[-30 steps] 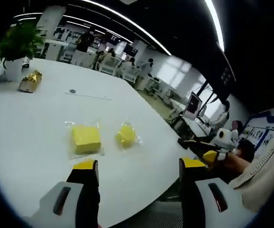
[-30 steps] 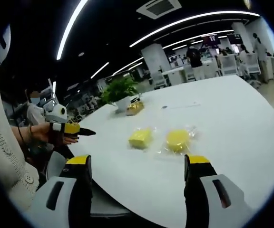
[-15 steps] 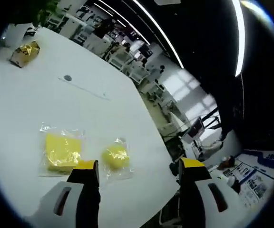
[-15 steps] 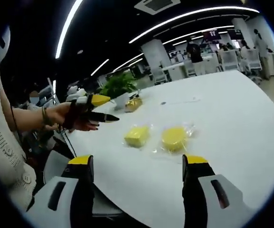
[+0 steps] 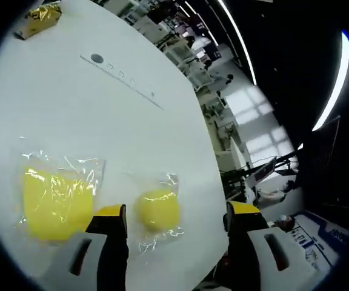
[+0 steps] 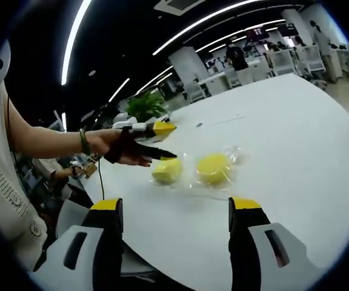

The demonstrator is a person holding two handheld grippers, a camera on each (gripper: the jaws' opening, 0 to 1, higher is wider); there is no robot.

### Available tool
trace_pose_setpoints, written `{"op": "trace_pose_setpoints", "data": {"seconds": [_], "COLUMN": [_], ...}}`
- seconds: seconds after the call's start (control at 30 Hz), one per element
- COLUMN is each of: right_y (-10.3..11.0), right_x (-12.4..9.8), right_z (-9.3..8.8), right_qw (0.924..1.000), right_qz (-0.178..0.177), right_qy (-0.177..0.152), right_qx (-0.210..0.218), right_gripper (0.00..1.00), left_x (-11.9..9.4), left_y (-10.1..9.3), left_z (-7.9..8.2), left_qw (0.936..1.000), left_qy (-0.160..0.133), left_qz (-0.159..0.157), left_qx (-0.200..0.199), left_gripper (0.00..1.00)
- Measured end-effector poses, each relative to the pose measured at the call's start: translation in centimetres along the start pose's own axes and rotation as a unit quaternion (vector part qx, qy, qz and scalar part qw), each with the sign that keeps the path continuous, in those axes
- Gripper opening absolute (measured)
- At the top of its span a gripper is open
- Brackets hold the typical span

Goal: Compare the silicone blocks by pressing each to a similar depth, holding the contact briefly, and releasing to observe deformation and rebound differences across the visible hardness samples.

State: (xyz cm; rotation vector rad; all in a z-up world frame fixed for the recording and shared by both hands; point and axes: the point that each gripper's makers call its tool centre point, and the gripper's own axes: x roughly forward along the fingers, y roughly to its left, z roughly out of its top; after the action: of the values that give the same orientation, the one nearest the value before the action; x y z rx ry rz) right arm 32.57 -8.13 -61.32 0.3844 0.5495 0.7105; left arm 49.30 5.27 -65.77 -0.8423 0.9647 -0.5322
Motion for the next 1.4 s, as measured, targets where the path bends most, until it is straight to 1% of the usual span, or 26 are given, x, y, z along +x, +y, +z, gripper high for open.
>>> {"op": "trace_pose_setpoints", "data": {"seconds": [0.03, 0.1, 0.13, 0.2, 0.23, 0.33, 0.37, 0.47, 0.5, 0.6, 0.63, 0.7, 0.73, 0.77, 0.9, 1.0, 1.03, 1.07, 1.13, 1.17, 1.23, 1.27, 1.3, 1.4], "right_y": [-0.3, -0.8, -0.9, -1.0, -1.1, -1.5, -1.6, -2.0, -2.1, -2.3, -2.5, -2.8, -2.8, -2.9, -3.0, -3.0, -3.0, -3.0, -2.9, -2.9, -2.9, -2.9, -2.9, -2.8], "right_x": [0.0, -0.1, -0.1, -0.1, -0.2, -0.1, 0.0, 0.2, 0.2, 0.1, 0.0, -0.2, -0.3, -0.3, -0.6, -0.8, -0.9, -0.9, -0.9, -0.9, -0.8, -0.8, -0.7, -0.6], "right_z": [-0.1, -0.2, -0.5, -0.8, -0.9, -0.9, -0.9, -1.1, -1.1, -1.2, -1.1, -1.1, -1.2, -1.2, -1.7, -1.7, -1.7, -1.7, -1.8, -1.8, -1.9, -2.0, -2.0, -1.9], "right_qw": [1.0, 1.0, 0.9999, 0.9999, 0.9998, 0.9997, 0.9997, 0.9995, 0.9994, 0.9993, 0.9993, 0.9991, 0.999, 0.9989, 0.9986, 0.9984, 0.9984, 0.9985, 0.9984, 0.9984, 0.9984, 0.9984, 0.9984, 0.9983], "right_qz": [-0.002, -0.007, -0.006, -0.005, -0.006, -0.011, -0.012, -0.015, -0.016, -0.019, -0.02, -0.025, -0.026, -0.027, -0.032, -0.035, -0.035, -0.036, -0.036, -0.037, -0.036, -0.036, -0.037, -0.038], "right_qy": [0.0, 0.002, 0.009, 0.012, 0.013, 0.012, 0.01, 0.013, 0.015, 0.018, 0.018, 0.017, 0.017, 0.017, 0.026, 0.02, 0.019, 0.017, 0.015, 0.014, 0.015, 0.016, 0.015, 0.012], "right_qx": [0.001, 0.006, 0.008, 0.009, 0.01, 0.019, 0.021, 0.026, 0.026, 0.026, 0.027, 0.03, 0.031, 0.033, 0.034, 0.039, 0.039, 0.038, 0.04, 0.041, 0.041, 0.041, 0.041, 0.042], "right_gripper": [0.65, 0.64, 0.64, 0.63, 0.63, 0.64, 0.64, 0.64, 0.63, 0.63, 0.63, 0.63, 0.63, 0.63, 0.62, 0.62, 0.62, 0.61, 0.6, 0.61, 0.6, 0.6, 0.6, 0.6], "left_x": [0.4, 1.2, 1.8, 2.6, 2.9, 3.9, 4.3, 5.4, 5.8, 6.6, 6.9, 7.3, 7.5, 7.6, 7.9, 7.8, 7.8, 7.7, 7.8, 7.8, 7.7, 7.8, 7.8, 7.7], "left_y": [0.4, 0.9, 1.2, 1.7, 1.9, 2.0, 2.2, 2.7, 2.9, 3.1, 3.0, 3.0, 3.3, 3.4, 4.1, 4.7, 4.7, 4.5, 4.6, 4.3, 4.3, 4.1, 4.2, 3.9], "left_z": [0.0, 0.3, 0.3, 0.2, 0.1, 0.0, 0.0, -0.1, -0.1, -0.1, -0.1, -0.1, 0.0, 0.1, 0.2, 0.1, 0.2, 0.1, 0.0, 0.0, 0.0, 0.2, 0.1, 0.1], "left_qw": [1.0, 0.9999, 0.9998, 0.9997, 0.9995, 0.999, 0.9989, 0.9989, 0.9987, 0.9984, 0.9984, 0.9983, 0.9983, 0.9984, 0.9973, 0.9967, 0.9964, 0.9956, 0.9958, 0.9964, 0.9969, 0.9975, 0.9977, 0.9985], "left_qy": [0.007, 0.005, 0.007, 0.013, 0.017, 0.026, 0.028, 0.035, 0.039, 0.041, 0.042, 0.042, 0.039, 0.039, 0.039, 0.042, 0.036, 0.039, 0.04, 0.044, 0.044, 0.04, 0.039, 0.037], "left_qz": [0.003, 0.01, 0.014, 0.019, 0.021, 0.016, 0.019, 0.028, 0.03, 0.027, 0.022, 0.021, 0.027, 0.027, 0.035, 0.043, 0.042, 0.038, 0.04, 0.033, 0.034, 0.028, 0.036, 0.034], "left_qx": [-0.005, -0.006, -0.011, -0.009, -0.016, -0.032, -0.033, -0.013, -0.013, -0.026, -0.031, -0.035, -0.033, -0.032, -0.052, -0.054, -0.064, -0.076, -0.071, -0.064, -0.056, -0.051, -0.043, -0.023], "left_gripper": [0.65, 0.63, 0.62, 0.61, 0.61, 0.6, 0.58, 0.52, 0.5, 0.44, 0.42, 0.35, 0.31, 0.29, 0.15, 0.07, 0.06, 0.06, 0.05, 0.03, 0.0, 0.0, 0.0, 0.0]}}
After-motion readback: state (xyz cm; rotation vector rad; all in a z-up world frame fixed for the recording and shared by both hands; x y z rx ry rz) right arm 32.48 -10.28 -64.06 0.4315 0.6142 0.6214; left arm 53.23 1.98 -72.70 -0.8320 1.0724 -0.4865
